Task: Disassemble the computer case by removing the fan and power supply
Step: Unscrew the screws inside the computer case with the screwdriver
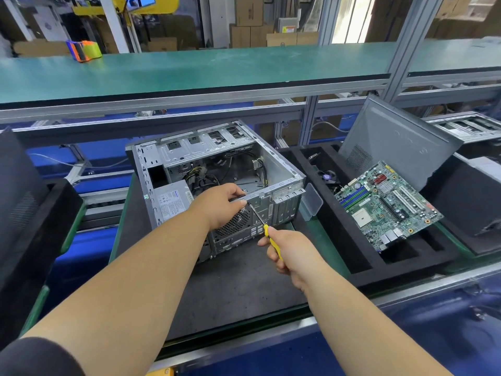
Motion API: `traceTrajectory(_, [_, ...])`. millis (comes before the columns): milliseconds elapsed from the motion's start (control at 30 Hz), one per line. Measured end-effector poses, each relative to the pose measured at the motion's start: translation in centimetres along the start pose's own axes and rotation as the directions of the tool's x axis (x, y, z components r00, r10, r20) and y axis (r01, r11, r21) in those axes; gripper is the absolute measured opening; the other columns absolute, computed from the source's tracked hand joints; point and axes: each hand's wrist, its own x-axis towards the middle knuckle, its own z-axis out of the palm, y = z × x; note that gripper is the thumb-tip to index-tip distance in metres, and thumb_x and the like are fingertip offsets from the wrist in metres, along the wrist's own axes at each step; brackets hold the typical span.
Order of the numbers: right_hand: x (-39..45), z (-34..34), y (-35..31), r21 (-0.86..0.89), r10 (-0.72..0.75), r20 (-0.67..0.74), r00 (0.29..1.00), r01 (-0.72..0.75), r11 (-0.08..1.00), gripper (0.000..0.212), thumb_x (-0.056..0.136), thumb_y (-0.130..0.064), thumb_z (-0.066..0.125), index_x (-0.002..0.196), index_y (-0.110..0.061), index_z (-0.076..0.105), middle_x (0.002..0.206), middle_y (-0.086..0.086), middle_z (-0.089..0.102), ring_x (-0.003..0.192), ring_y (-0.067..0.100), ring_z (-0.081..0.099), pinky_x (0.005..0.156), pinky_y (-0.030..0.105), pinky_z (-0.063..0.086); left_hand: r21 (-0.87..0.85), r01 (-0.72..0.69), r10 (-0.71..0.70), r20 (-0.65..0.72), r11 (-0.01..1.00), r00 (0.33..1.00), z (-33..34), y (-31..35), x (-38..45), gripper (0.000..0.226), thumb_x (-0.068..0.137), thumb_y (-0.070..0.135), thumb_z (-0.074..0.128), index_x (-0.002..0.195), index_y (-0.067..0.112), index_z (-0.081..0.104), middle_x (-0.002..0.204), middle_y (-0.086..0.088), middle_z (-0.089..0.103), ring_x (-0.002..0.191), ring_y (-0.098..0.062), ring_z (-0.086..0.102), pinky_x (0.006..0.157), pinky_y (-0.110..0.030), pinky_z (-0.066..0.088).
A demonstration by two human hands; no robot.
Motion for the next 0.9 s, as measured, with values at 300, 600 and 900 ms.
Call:
traceTrajectory(300, [-0.6, -0.4, 1.1, -0.953, -0.660, -0.126, 0.740, 0.095, 0.288, 0.028, 0.102, -0.044, 0.039, 0.105, -0.022, 0.057, 0.085, -0.003, 0.057, 0.073, 0.022, 0.049, 0.055, 0.030, 0.027, 0.001, 0.003, -0.003, 0.006, 1.000, 1.000, 0.0, 0.1, 0.0, 0.021, 0.093, 0.043, 0.056, 0.112, 0.037, 0.062, 0.118, 0.015, 0.066, 0.108, -0.011, 0.060, 0.096, -0.035, 0.047])
traceTrajectory(600, [0.1, -1.5, -0.5, 0.289, 0.089, 0.181, 0.980, -0.139, 0.947, 0.046, 0.101, -0.042, 0.045, 0.090, -0.007, 0.071, 0.053, 0.000, 0.050, 0.038, 0.011, 0.030, 0.041, 0.021, 0.025, 0.006, 0.004, -0.004, -0.001, 1.000, 1.000, -0.1, 0.3, -0.1, 0.018, 0.093, 0.043, 0.056, 0.110, 0.037, 0.062, 0.113, 0.017, 0.067, 0.104, -0.010, 0.061, 0.094, -0.035, 0.047])
traceTrajectory(900, [0.3, -0.7, 0.0, 0.156, 0.052, 0.074, 0.996, -0.063, 0.986, 0.035, 0.102, -0.036, 0.048, 0.088, -0.011, 0.068, 0.049, -0.004, 0.044, 0.035, 0.008, 0.029, 0.040, 0.019, 0.025, 0.005, 0.002, -0.002, -0.003, 1.000, 1.000, -0.1, 0.3, -0.1, 0.015, 0.093, 0.041, 0.058, 0.107, 0.038, 0.062, 0.115, 0.015, 0.067, 0.108, -0.010, 0.060, 0.094, -0.032, 0.046])
